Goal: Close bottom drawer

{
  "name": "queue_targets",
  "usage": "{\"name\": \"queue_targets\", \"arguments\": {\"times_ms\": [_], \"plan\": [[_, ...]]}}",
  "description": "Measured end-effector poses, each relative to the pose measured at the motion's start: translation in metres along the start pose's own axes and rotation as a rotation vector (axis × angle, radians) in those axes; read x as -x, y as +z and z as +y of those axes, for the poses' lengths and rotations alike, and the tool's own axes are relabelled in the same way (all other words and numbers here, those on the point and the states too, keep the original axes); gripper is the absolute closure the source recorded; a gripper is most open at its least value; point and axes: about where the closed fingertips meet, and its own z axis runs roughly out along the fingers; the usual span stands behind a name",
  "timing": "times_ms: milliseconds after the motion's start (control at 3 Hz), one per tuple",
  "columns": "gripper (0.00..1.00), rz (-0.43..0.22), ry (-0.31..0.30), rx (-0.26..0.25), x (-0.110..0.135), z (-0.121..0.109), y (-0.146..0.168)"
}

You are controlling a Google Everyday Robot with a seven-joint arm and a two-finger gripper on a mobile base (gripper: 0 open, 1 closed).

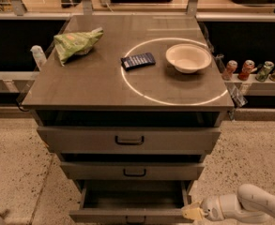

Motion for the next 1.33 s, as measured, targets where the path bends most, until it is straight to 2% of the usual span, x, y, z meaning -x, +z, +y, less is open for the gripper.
{"name": "queue_targets", "arguments": {"times_ms": [333, 667, 1333], "plan": [[1.00, 0.036, 0.071, 0.130, -0.025, -0.019, 0.029], [1.00, 0.038, 0.077, 0.130, -0.027, -0.021, 0.032], [1.00, 0.065, 0.125, 0.158, -0.050, -0.056, 0.062]]}}
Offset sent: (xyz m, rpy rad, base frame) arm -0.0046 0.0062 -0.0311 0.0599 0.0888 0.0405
